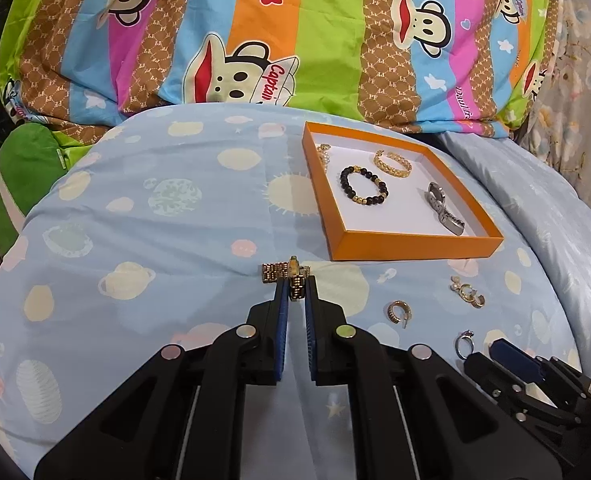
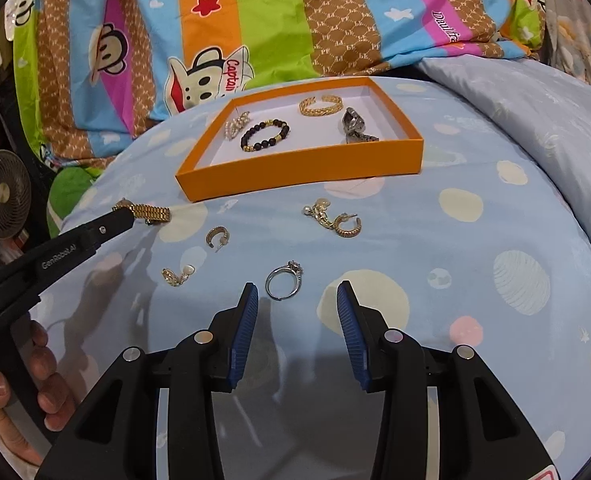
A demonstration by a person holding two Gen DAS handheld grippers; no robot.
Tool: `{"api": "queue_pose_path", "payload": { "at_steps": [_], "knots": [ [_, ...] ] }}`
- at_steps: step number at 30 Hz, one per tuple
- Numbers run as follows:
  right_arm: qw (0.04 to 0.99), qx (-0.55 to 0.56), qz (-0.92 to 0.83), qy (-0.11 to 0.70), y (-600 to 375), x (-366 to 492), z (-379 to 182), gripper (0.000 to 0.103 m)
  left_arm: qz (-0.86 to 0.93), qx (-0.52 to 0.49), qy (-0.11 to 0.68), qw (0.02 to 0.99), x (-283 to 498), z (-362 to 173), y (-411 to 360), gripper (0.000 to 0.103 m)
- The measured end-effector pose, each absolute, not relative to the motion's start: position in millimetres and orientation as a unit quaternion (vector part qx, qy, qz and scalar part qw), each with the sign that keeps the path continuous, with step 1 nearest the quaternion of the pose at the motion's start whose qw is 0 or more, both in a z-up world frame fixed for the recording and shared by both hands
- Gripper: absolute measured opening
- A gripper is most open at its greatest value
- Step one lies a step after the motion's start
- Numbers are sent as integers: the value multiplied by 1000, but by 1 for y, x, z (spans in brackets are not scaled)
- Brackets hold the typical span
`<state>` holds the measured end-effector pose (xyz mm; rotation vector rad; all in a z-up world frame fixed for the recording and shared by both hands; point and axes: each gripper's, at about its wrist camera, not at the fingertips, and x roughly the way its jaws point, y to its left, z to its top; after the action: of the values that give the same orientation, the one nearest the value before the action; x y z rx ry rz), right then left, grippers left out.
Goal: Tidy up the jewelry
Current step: 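Lift the gold watch toward the box with the left tool while the right tool grasps the silver ring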
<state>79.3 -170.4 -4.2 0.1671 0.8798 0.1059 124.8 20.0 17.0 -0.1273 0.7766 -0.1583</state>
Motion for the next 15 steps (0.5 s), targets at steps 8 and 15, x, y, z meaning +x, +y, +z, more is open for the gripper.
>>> {"api": "queue_pose_path", "payload": {
  "at_steps": [8,15],
  "knots": [
    [897,66,42,434,-158,97,-6,42,-79,-61,384,918,125,14,19,7],
    [897,72,33,435,-162,97,-7,20,-80,-61,386,917,126,13,18,7]
  ]
}}
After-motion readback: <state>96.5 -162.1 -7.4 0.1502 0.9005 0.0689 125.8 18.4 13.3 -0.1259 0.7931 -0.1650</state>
